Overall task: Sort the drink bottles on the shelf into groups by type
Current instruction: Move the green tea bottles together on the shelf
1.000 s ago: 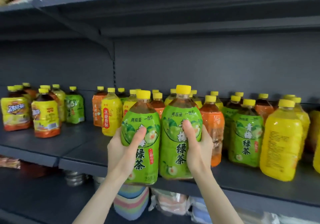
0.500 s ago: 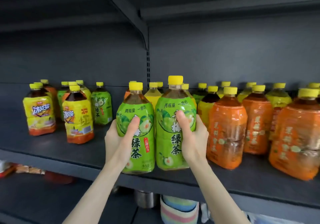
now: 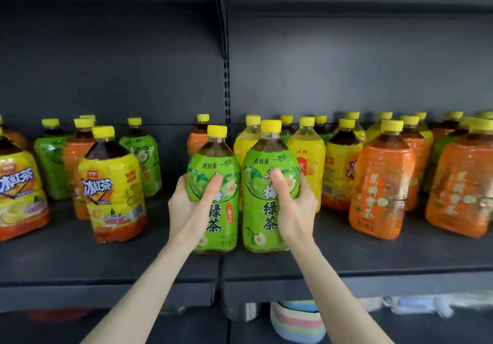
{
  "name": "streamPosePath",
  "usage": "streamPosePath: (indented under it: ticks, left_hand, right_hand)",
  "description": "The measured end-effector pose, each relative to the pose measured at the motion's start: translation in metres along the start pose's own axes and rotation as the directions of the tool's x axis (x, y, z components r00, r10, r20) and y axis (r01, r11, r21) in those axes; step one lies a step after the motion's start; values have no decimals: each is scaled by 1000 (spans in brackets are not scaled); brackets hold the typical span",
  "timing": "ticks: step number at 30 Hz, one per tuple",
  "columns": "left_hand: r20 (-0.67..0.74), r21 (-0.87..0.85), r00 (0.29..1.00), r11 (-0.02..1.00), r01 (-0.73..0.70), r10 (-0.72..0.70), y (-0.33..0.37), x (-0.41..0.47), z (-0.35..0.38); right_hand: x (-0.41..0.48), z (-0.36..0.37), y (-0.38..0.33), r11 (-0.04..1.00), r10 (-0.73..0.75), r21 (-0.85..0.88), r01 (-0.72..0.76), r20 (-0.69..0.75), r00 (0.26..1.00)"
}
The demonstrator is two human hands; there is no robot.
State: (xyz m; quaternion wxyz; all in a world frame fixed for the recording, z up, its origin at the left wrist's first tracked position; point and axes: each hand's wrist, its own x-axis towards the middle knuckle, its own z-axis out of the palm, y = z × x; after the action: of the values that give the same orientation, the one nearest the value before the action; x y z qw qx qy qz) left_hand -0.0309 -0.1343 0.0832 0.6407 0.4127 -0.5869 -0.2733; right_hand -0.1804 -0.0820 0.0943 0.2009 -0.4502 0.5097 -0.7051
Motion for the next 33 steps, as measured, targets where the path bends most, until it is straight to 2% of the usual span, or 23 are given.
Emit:
streamPosePath:
  ticks: [4, 14, 17, 19, 21, 27, 30, 33]
  left_hand:
    - [23, -45, 999, 998, 46, -45, -14, 14, -8]
    - [103, 28, 992, 997, 70, -73, -51, 59, -17]
    - [101, 126, 989, 987, 98, -111, -59, 69, -20]
    - [89, 179, 988, 978, 106, -124, -61, 74, -21]
    - [64, 197, 991, 975, 102, -116, -62, 77, -20]
    - [43, 183, 997, 981, 56, -65, -61, 62, -14]
    - [-38, 189, 996, 979, 82, -76, -51, 44, -7]
    - [-206, 164, 975, 985, -49, 82, -35, 27, 0]
  right_hand:
    - [3, 17, 14, 999, 34, -10, -35, -7, 999]
    - [15, 46, 20, 990, 106, -98, -97, 90, 990]
    - [17, 56, 24, 990, 86, -119, -75, 92, 992]
    - [19, 63, 27, 980, 56, -197, -40, 74, 996]
    - [21, 68, 30, 960, 24, -279, -2, 74, 997]
    - [20, 66, 32, 927, -54, -366, 75, 68, 996]
    - [18, 62, 33, 918, -78, -382, 108, 93, 993]
    - [15, 58, 36, 923, -70, -367, 116, 135, 988]
